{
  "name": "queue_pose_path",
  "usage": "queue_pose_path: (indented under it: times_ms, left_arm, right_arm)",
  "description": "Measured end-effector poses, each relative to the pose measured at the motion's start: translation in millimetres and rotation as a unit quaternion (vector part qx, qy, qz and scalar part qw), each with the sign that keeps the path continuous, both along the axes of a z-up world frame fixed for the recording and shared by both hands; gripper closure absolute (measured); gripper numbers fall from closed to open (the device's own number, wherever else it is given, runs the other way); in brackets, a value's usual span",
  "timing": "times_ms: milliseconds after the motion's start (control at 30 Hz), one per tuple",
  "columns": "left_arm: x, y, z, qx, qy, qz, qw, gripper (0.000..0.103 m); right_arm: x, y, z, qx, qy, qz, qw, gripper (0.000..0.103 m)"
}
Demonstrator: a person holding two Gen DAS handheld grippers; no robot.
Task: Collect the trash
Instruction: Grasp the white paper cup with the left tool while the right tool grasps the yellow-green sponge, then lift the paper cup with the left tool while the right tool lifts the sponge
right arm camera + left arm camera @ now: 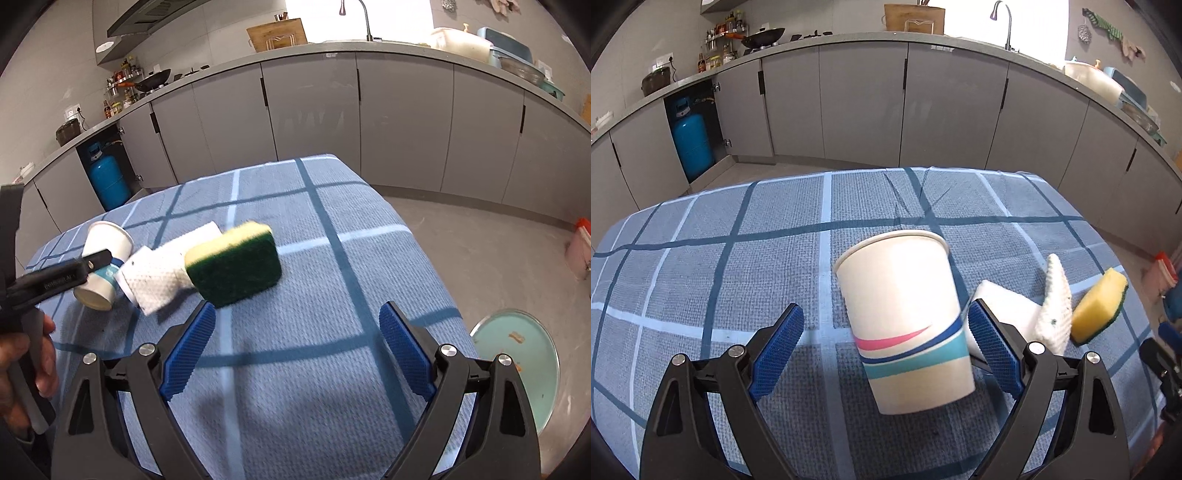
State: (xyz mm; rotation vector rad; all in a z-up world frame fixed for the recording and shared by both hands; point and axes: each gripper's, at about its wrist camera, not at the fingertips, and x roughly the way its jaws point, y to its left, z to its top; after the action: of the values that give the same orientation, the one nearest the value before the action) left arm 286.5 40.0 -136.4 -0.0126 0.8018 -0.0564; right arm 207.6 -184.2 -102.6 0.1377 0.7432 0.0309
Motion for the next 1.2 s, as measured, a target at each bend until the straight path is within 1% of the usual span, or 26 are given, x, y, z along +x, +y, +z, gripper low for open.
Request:
queue_pose_path:
  times_ms: [67, 200, 367, 533, 567, 633, 667, 700, 733, 767, 900, 933, 967, 1200]
  left_arm:
    - [2.4, 1.9, -2.7, 0.0, 0.005, 0.002, 1.0, 0.014]
    - [4.9, 5.1, -3.8, -0.002, 0.007, 0.004, 1.0, 0.014]
    - [7.6, 5.3, -5.8, -0.004, 0.01, 0.001, 0.9999, 0.014]
    - [9.6, 6.4, -10.3, -0.007, 0.015, -0.001, 0.9999, 0.014]
    - [10.1, 6.4, -11.8, -0.007, 0.017, -0.002, 0.9998, 0.015]
    - [10.7, 7.1, -14.0, -0.008, 0.018, -0.001, 0.9998, 0.015]
    - [11.4, 7.2, -15.2, -0.009, 0.02, -0.001, 0.9998, 0.015]
    - [11.9, 7.2, -16.5, -0.011, 0.022, -0.002, 0.9997, 0.015]
    - [12.1, 7.1, -17.4, -0.012, 0.022, -0.003, 0.9997, 0.018]
    - [11.6, 7.2, -17.7, -0.013, 0.023, -0.004, 0.9996, 0.023]
    - [11.9, 6.4, -20.2, -0.019, 0.03, -0.013, 0.9993, 0.035]
    - [11.9, 6.0, -20.9, -0.02, 0.032, -0.015, 0.9992, 0.042]
    - [11.8, 5.5, -21.6, -0.021, 0.033, -0.016, 0.9991, 0.044]
    - [7.5, 7.6, -18.7, -0.021, 0.027, -0.016, 0.9993, 0.045]
  right_arm:
    - [8.7, 8.7, 5.8, -0.009, -0.009, 0.01, 1.0, 0.009]
    - [28.4, 22.6, 11.5, -0.016, -0.015, 0.024, 0.999, 0.008]
    - [51.4, 36.5, 5.4, -0.024, -0.006, 0.037, 0.999, 0.008]
    - [59.7, 41.5, -6.1, -0.025, 0.011, 0.038, 0.999, 0.009]
    - [59.8, 41.5, -7.2, -0.022, 0.013, 0.04, 0.999, 0.01]
    - [61.5, 41.8, -10.4, -0.016, 0.025, 0.049, 0.998, 0.023]
    - [62.2, 42.3, -12.3, -0.012, 0.03, 0.053, 0.998, 0.031]
    - [61.6, 42.2, -13.6, -0.012, 0.031, 0.053, 0.998, 0.031]
    - [60.9, 42.6, -13.4, -0.014, 0.029, 0.054, 0.998, 0.032]
    - [60.5, 42.8, -13.3, -0.014, 0.029, 0.054, 0.998, 0.033]
    - [57.7, 41.5, -12.7, -0.01, 0.025, 0.053, 0.998, 0.036]
    - [56.5, 41.2, -12.9, -0.01, 0.024, 0.052, 0.998, 0.036]
    - [55.2, 41.0, -13.0, -0.009, 0.023, 0.052, 0.998, 0.036]
    - [47.5, 39.5, -10.8, -0.009, 0.016, 0.048, 0.999, 0.036]
